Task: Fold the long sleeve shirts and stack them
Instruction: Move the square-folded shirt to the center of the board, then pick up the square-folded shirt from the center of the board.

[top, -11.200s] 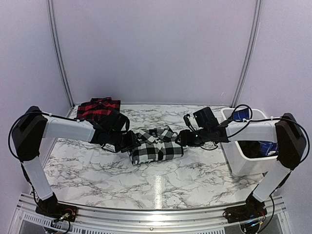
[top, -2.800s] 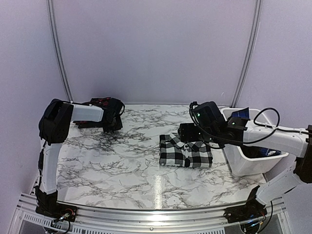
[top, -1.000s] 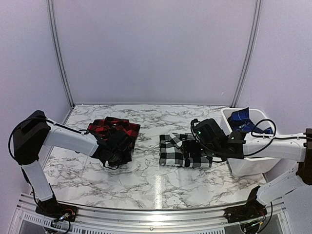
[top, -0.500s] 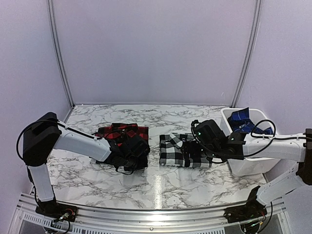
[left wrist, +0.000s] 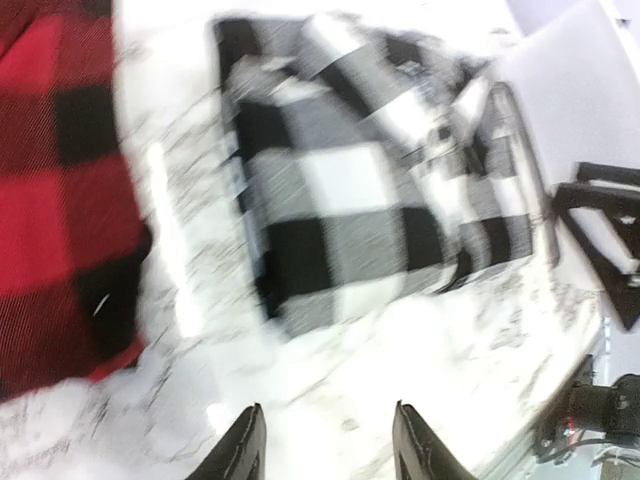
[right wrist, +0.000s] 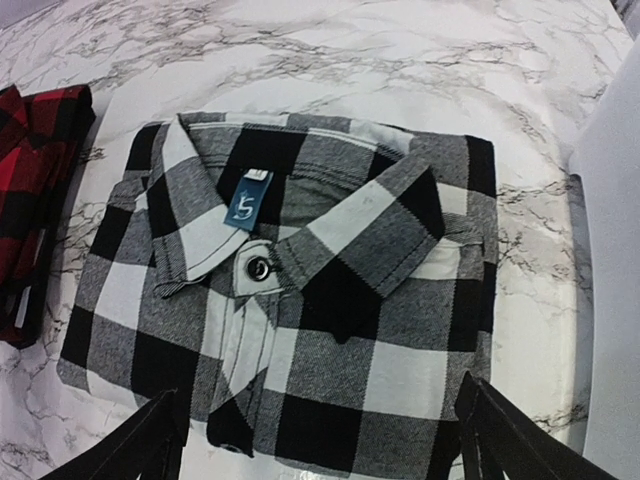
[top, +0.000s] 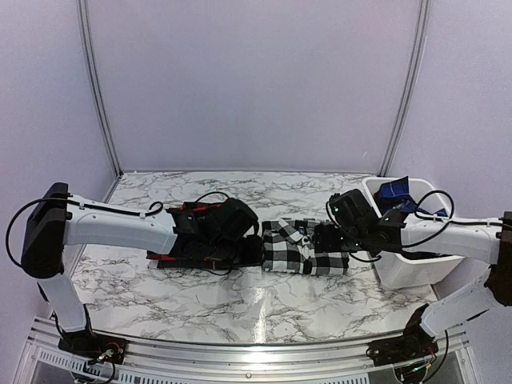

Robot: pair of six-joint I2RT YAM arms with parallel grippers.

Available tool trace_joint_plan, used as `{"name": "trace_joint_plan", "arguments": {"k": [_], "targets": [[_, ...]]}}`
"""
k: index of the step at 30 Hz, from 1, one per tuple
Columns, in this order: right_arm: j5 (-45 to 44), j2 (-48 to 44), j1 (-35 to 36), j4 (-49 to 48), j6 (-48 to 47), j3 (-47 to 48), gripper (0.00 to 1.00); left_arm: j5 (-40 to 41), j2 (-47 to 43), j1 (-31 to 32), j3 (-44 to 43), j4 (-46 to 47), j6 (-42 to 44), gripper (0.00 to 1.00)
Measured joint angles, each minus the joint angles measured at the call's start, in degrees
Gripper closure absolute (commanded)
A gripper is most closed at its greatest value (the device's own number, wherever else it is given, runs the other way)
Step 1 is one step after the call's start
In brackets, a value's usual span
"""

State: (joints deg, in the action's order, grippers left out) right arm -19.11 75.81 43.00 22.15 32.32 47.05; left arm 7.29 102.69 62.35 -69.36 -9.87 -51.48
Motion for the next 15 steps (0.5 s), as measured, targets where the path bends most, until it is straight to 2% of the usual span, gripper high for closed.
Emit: {"name": "trace_joint_plan", "arguments": {"k": [6,15], "targets": [[2.1,0.1,-5.6,0.2,-1.1,0.0,0.13,-2.8,8.9,-2.6,-13.9,-0.8,3.0,0.49],[5.2,3.5,-10.9,-1.0,-2.8,-1.8,0.21,-3.5,21.9,-6.8,-20.0,-4.2,6.2,0.45]]}}
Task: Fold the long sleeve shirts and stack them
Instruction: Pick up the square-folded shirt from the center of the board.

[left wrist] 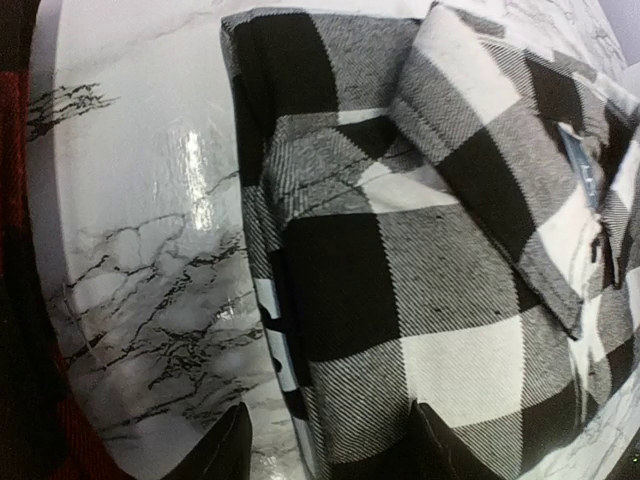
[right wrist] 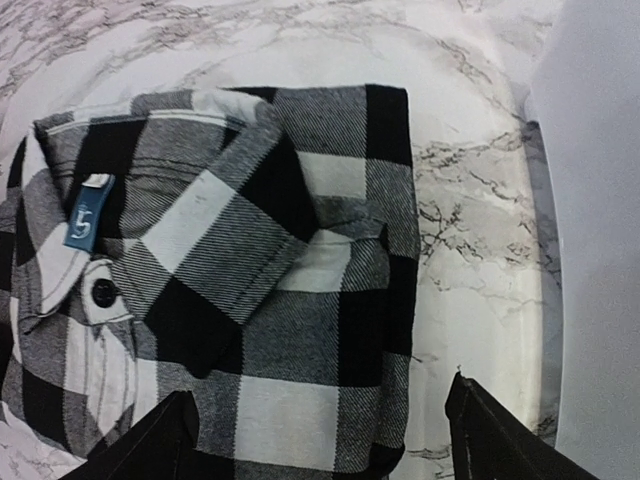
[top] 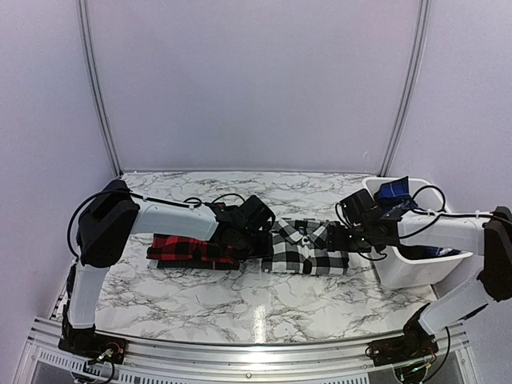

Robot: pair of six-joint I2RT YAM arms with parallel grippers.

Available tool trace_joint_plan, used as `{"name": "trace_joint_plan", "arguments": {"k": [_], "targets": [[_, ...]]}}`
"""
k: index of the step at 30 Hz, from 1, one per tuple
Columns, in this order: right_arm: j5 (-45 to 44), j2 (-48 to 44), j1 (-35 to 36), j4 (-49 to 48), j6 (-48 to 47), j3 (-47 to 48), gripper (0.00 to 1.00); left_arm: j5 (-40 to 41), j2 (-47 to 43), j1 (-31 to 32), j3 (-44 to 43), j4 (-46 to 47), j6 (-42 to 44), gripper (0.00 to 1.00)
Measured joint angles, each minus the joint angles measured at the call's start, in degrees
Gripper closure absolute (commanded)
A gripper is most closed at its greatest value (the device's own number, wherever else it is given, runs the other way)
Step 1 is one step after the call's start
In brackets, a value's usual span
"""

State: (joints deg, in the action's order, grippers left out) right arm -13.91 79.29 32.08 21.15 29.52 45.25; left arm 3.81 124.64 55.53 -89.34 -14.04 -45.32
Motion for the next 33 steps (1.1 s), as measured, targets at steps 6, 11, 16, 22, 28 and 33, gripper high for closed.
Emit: {"name": "trace_joint_plan", "arguments": {"k": [6,11,16,22,28,33], "targets": [[0.7,2.7,-2.4,-1.1,-0.6,-2.4,0.28,-0.3,1.2,-0.2,-1.8,-0.9,0.8,0.48],[1.0,5.1,-3.2,-2.9,-0.6,-3.7,0.35,0.1,2.2,-0.2,-2.3,-0.8,0.3,0.53],[1.9,8.2,-3.2,-5.6,0.0,-4.3,0.41,0.3,3.4,-0.2,-3.7,-0.8,-0.6,0.58],[3.0,9.8,-3.3,-9.3,0.7,-4.3,0.58,0.4,4.7,-0.1,-5.2,-0.6,-2.0,0.74],[4.6,10.5,-3.4,-11.6,1.0,-4.3,0.87,-0.1,5.6,-0.1,-6.1,-0.4,-3.7,0.95],[5.3,10.0,-3.4,-11.5,1.1,-4.2,1.00,-0.3,5.6,-0.1,-6.5,-0.5,-3.7,1.00]]}}
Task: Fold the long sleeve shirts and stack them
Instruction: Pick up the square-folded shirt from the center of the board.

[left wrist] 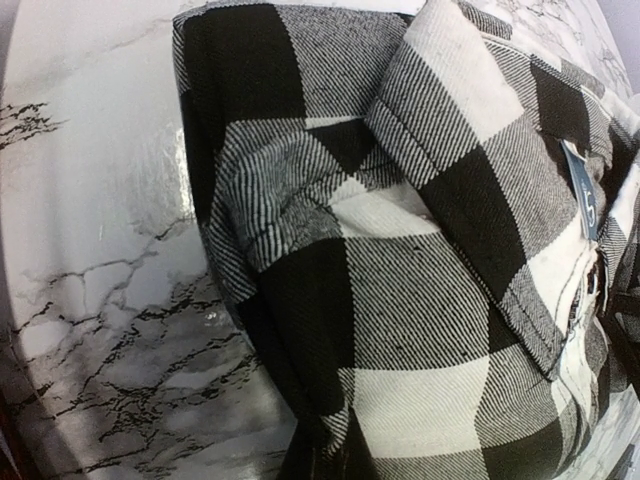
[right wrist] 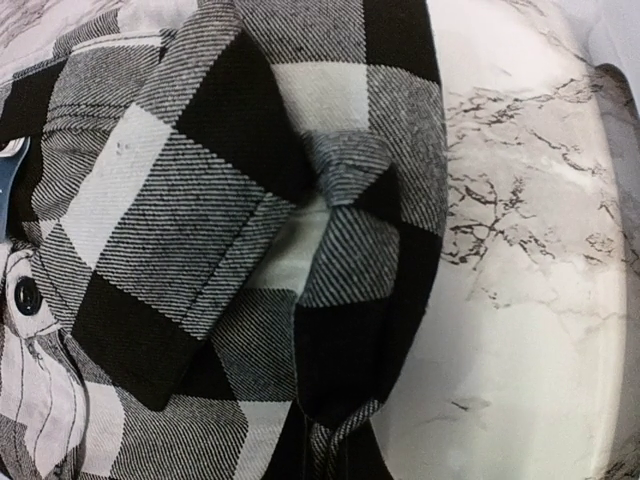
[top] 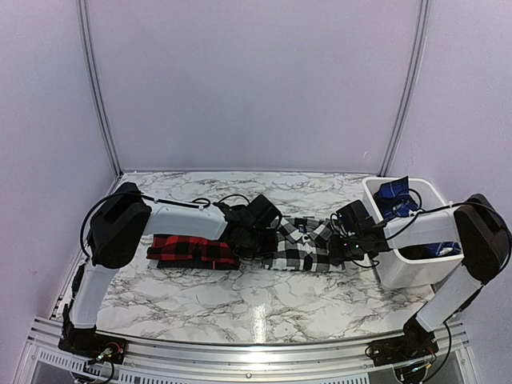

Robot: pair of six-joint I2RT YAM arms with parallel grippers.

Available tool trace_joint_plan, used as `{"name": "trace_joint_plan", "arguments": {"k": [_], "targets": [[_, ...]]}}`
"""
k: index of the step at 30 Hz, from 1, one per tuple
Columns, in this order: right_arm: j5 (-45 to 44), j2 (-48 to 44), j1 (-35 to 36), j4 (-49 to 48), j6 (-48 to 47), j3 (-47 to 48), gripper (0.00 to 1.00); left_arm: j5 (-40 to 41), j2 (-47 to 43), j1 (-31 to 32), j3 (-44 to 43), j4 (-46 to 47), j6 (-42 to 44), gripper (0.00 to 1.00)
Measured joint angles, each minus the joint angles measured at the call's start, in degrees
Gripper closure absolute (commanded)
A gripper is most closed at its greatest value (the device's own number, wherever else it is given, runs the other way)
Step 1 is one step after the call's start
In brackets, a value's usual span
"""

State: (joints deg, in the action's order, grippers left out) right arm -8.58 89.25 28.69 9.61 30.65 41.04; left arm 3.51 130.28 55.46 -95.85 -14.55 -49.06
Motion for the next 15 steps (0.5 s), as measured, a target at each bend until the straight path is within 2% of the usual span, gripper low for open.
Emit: {"name": "trace_joint_plan", "arguments": {"k": [15], "targets": [[0.3,-7.6,1.1,9.7,-0.3,5.9,1.00,0.8,-5.3,0.0,-1.0,-1.6,3.6,1.00]]}}
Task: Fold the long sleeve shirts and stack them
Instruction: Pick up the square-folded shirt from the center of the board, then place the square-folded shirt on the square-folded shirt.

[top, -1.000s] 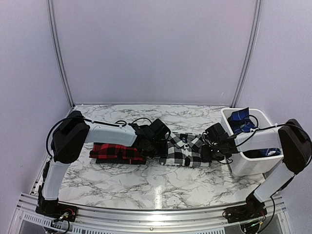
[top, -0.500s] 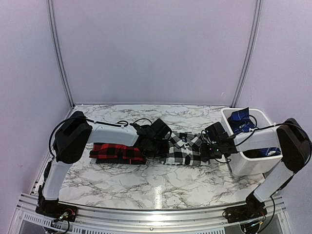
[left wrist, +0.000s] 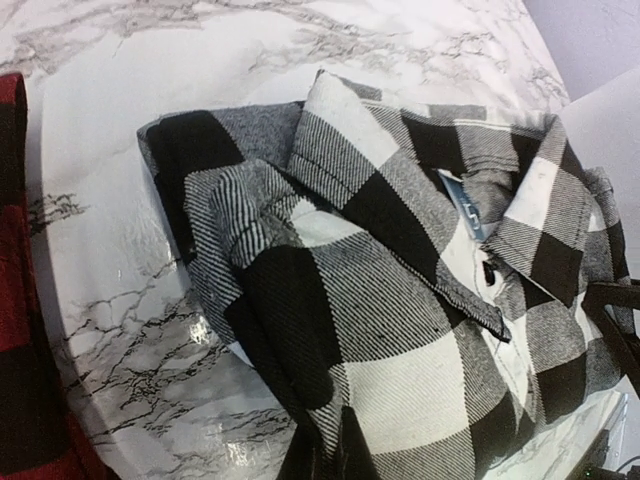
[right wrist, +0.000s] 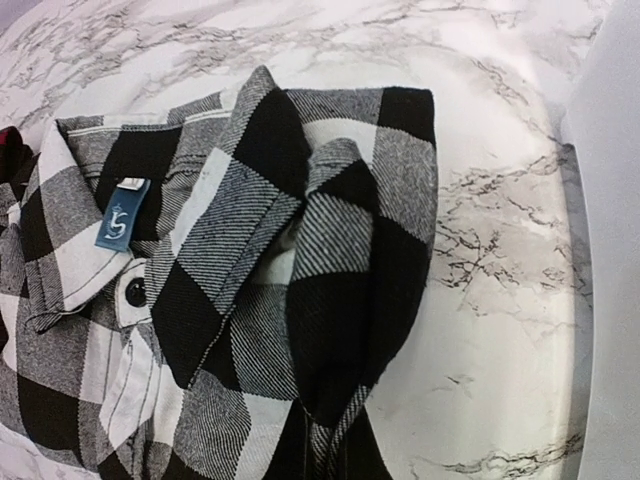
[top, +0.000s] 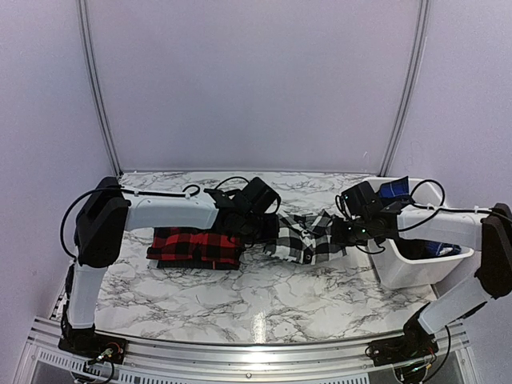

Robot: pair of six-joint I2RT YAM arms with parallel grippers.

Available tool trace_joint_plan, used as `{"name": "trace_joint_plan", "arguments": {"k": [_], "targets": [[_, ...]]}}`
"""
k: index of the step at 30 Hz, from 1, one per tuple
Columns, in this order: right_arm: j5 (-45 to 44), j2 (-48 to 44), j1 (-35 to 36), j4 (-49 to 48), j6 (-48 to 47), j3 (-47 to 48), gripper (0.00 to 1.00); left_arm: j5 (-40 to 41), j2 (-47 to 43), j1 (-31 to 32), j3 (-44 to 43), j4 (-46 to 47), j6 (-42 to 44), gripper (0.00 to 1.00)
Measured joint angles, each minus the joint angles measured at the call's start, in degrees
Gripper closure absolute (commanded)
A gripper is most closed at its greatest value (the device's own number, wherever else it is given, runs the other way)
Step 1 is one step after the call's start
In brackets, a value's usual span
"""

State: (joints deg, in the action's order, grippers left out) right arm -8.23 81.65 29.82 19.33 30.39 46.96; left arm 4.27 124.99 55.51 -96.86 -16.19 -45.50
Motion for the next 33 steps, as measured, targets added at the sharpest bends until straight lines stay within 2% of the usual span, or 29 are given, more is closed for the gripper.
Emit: {"name": "trace_joint_plan", "arguments": {"k": [10,17,24,33], "targets": [[-1.0,-0.8,4.6,4.0,0.0,9.8,1.00,2.9,-9.0,-0.7,0.3,-2.1,3.5,1.00],[-1.3,1.1,9.0,4.0,0.3,18.2,1.00,5.0,-20.1,-3.5,6.3,-2.7,5.4,1.00],[-1.7,11.9,16.3,2.3,1.3,29.5,1.00,5.2,-31.0,-10.6,17.0,-5.0,6.6,1.00],[-1.7,30.6,23.2,0.7,1.8,47.7,1.00,3.3,-42.6,-22.2,29.0,-9.3,8.8,1.00]]}}
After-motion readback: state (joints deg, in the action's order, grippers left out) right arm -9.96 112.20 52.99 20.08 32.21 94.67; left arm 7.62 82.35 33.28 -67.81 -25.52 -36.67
